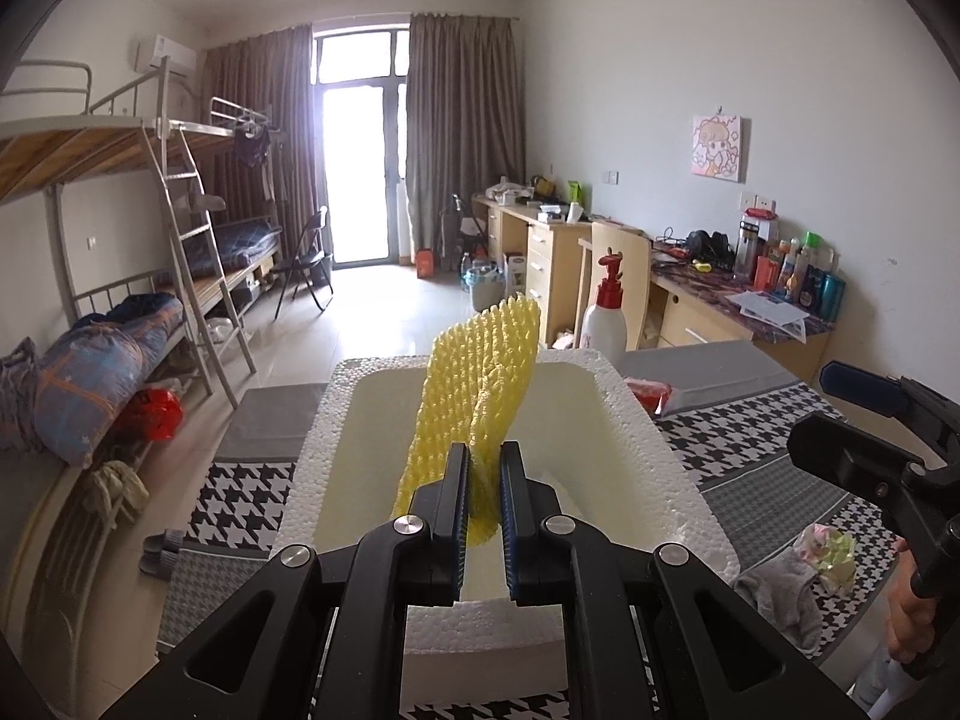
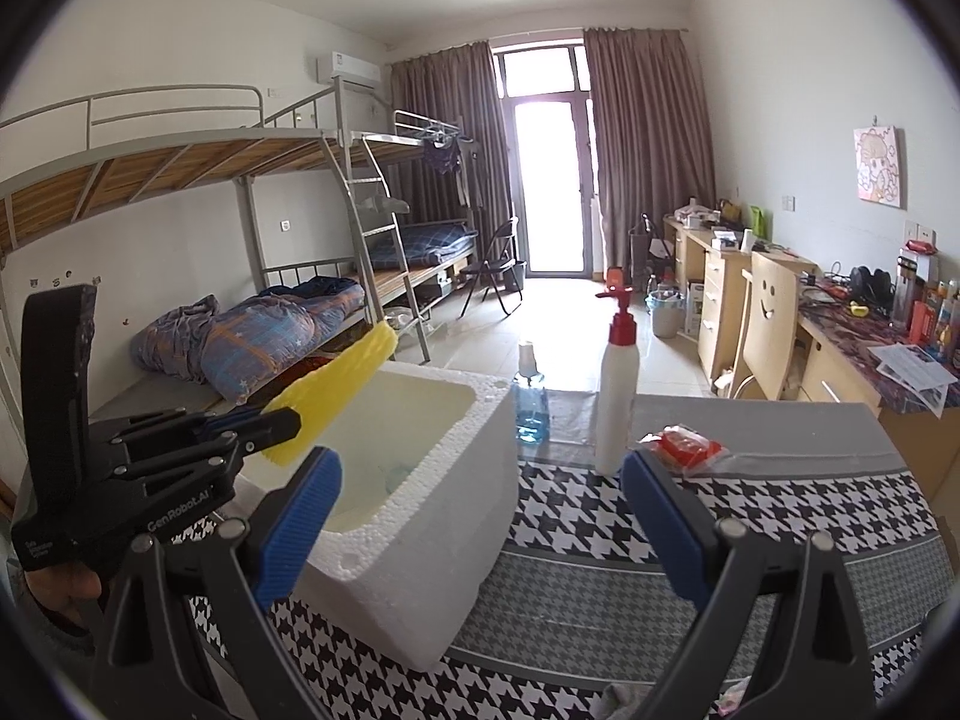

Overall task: Organize soft objects
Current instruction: 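Open left gripper to drop yellow foam net into the foam box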

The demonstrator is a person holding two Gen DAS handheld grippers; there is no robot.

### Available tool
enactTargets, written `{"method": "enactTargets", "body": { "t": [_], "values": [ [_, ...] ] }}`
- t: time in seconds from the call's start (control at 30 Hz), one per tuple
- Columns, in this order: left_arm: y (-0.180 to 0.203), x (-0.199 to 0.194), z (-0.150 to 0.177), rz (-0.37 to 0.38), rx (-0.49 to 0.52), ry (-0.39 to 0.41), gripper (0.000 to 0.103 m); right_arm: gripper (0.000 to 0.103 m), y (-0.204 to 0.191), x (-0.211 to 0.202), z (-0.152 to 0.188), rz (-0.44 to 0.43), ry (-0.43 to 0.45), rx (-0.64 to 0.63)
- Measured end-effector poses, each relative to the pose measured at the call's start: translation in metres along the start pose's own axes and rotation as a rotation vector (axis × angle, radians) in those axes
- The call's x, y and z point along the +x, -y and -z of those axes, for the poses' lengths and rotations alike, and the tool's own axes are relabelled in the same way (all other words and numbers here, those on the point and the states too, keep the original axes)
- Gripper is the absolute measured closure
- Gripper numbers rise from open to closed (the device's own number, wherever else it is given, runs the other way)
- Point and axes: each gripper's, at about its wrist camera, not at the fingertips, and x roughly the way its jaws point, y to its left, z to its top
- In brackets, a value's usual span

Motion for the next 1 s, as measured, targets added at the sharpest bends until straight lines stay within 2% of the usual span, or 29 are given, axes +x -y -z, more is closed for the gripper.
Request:
{"method": "enactTargets", "body": {
  "t": [0.07, 0.13, 0.17, 0.2, 0.33, 0.37, 0.57, 1.0],
  "values": [
    [0.001, 0.002, 0.000, 0.001, 0.002, -0.010, 0.090, 0.006, 0.001, 0.000, 0.000, 0.003, -0.001, 0.001],
    [0.002, 0.004, 0.000, -0.001, 0.003, -0.024, 0.068, 0.006, 0.003, 0.000, 0.001, 0.006, -0.003, 0.004],
    [0.002, 0.004, -0.001, -0.003, -0.001, -0.019, 0.046, 0.006, 0.004, 0.000, 0.001, 0.008, -0.002, 0.005],
    [0.003, 0.004, -0.002, -0.010, -0.005, -0.010, 0.030, 0.006, 0.005, -0.001, 0.001, 0.009, -0.001, 0.006],
    [0.002, -0.001, -0.004, -0.052, -0.017, 0.024, 0.014, 0.006, 0.008, -0.003, 0.002, 0.013, 0.003, 0.010],
    [0.002, -0.001, -0.004, -0.062, -0.018, 0.029, 0.008, 0.006, 0.010, -0.004, 0.002, 0.014, 0.003, 0.012],
    [0.005, -0.003, -0.004, -0.088, -0.024, 0.056, 0.001, 0.006, 0.016, -0.008, 0.003, 0.017, 0.008, 0.017],
    [0.011, -0.018, -0.002, -0.056, -0.026, 0.083, 0.001, 0.006, 0.019, -0.018, 0.003, 0.017, 0.023, 0.018]
  ]
}}
